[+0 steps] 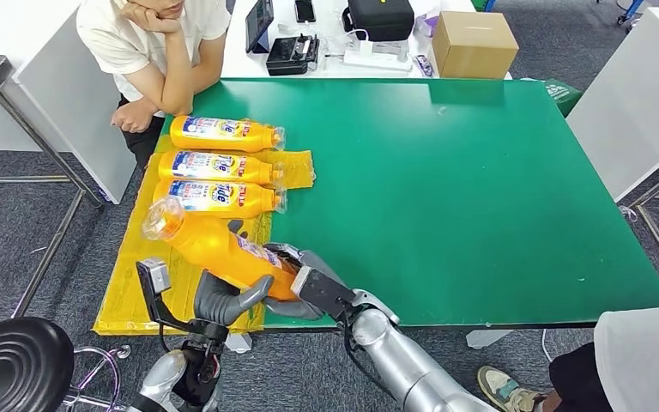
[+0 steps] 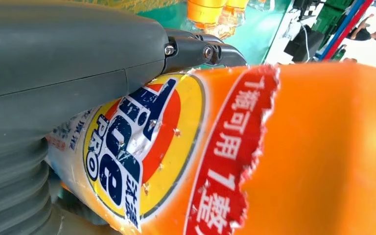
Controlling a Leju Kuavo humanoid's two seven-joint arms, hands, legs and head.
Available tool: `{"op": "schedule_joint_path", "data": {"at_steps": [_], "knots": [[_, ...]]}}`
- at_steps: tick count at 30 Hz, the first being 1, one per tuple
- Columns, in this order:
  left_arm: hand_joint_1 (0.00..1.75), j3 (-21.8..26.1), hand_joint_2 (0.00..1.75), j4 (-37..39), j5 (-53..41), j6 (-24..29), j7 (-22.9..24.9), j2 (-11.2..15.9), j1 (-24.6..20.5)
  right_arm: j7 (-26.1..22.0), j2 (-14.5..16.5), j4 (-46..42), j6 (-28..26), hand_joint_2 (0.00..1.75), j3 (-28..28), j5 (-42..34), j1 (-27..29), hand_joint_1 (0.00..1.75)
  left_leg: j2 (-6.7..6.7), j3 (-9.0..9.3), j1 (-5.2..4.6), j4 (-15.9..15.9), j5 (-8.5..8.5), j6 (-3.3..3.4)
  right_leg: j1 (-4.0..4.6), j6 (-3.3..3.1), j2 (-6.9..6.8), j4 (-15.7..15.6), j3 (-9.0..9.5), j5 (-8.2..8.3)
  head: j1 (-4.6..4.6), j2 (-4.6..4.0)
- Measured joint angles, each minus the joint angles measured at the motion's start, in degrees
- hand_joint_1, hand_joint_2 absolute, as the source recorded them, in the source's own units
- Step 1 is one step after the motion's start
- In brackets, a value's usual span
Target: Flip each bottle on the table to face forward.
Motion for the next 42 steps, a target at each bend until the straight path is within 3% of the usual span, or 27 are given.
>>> {"op": "schedule_joint_path", "data": {"at_steps": [1, 2, 5, 6, 8, 9, 18, 30, 32, 36, 42], "knots": [[1.75, 0.1, 1.75, -0.3, 0.7, -0.2, -0.1, -0.1, 0.1, 0.0, 0.1, 0.2, 0.0, 1.75, 0.2, -0.2, 0.0, 1.66, 0.0, 0.0, 0.0, 0.0, 0.0, 0.0, 0.0, 0.0, 0.0, 0.0, -0.01, 0.0, 0.0, 0.0], [1.75, 0.2, 1.75, -0.5, 1.1, -0.5, -0.3, -0.3, 0.3, -0.1, 0.2, 0.4, 0.0, 1.75, 0.4, -0.4, -0.1, 1.44, 0.01, 0.0, 0.0, 0.0, 0.0, 0.0, 0.0, 0.0, 0.0, 0.0, -0.02, 0.0, -0.01, 0.0], [1.75, 0.5, 1.75, -1.0, 1.7, -0.8, -0.9, -0.5, 0.5, -0.3, 0.6, 0.8, 0.0, 1.75, 0.9, -0.8, -0.2, 0.34, 0.01, 0.0, 0.01, 0.0, 0.0, 0.0, 0.01, 0.0, 0.0, 0.0, -0.03, 0.0, -0.01, 0.0], [1.75, 0.6, 1.75, -1.1, 1.8, -0.8, -1.1, -0.7, 0.5, -0.4, 0.7, 0.9, 0.0, 1.31, 1.1, -1.0, -0.2, 0.13, 0.01, 0.0, 0.01, 0.0, 0.0, 0.0, 0.01, 0.0, 0.0, 0.0, -0.04, 0.0, -0.01, 0.0], [1.75, 1.0, 1.75, -1.2, 1.9, -0.7, -1.6, -1.0, 0.4, -0.5, 0.9, 1.2, 0.0, 0.44, 1.6, -1.1, -0.1, 0.0, 0.01, 0.0, 0.01, 0.0, 0.0, 0.0, 0.01, 0.0, 0.0, 0.0, -0.04, 0.0, -0.01, 0.0], [1.75, 1.2, 1.75, -1.3, 1.9, -0.7, -1.7, -1.1, 0.4, -0.6, 1.0, 1.3, 0.0, 0.0, 1.9, -1.1, 0.1, 0.0, 0.01, 0.0, 0.02, 0.0, 0.0, 0.0, 0.01, 0.0, 0.0, 0.0, -0.04, 0.0, 0.01, 0.0], [1.75, 2.3, 1.75, -2.1, 1.6, 0.0, -2.4, -1.4, 0.2, -0.4, 1.3, 2.0, -0.1, 0.0, 2.7, -1.9, 0.8, 0.0, 0.01, -0.02, 0.01, 0.0, 0.0, 0.0, 0.0, 0.0, 0.0, 0.0, -0.04, 0.0, 0.01, 0.0], [1.75, 6.9, 1.75, -4.5, -8.8, 6.9, -4.9, 0.3, -0.1, -0.8, 1.5, 0.6, -1.5, 0.0, 3.4, -1.8, 4.1, 0.0, 0.03, -0.03, 0.03, 0.0, 0.0, -0.01, 0.02, -0.01, 0.01, 0.0, -0.07, 0.0, 0.0, 0.0], [1.75, 7.5, 1.75, -4.6, -14.7, 11.4, -5.8, 0.5, -0.6, -0.8, 1.4, 0.1, -1.8, 0.0, 3.8, -1.0, 4.9, 0.0, 0.03, -0.04, 0.03, 0.0, 0.0, -0.01, 0.02, -0.01, 0.0, 0.0, -0.07, 0.0, 0.02, 0.0], [1.75, 8.3, 1.75, -3.7, -37.9, 25.9, -7.9, 1.1, -3.2, -0.9, 1.4, -1.8, -2.4, 0.0, 5.4, 0.8, 6.8, 0.0, -0.05, -0.06, 0.03, 0.0, 0.01, -0.01, 0.01, -0.01, -0.01, 0.0, -0.05, -0.01, 0.01, 0.0], [1.75, 8.8, 1.75, -2.1, -42.2, 28.0, -8.3, 1.3, -5.1, -0.9, 1.4, -3.1, -2.7, 0.0, 6.6, 1.0, 7.3, 0.0, 0.03, -0.05, 0.02, 0.0, 0.01, -0.01, 0.01, -0.02, 0.0, 0.0, -0.07, 0.01, 0.03, 0.0]]}}
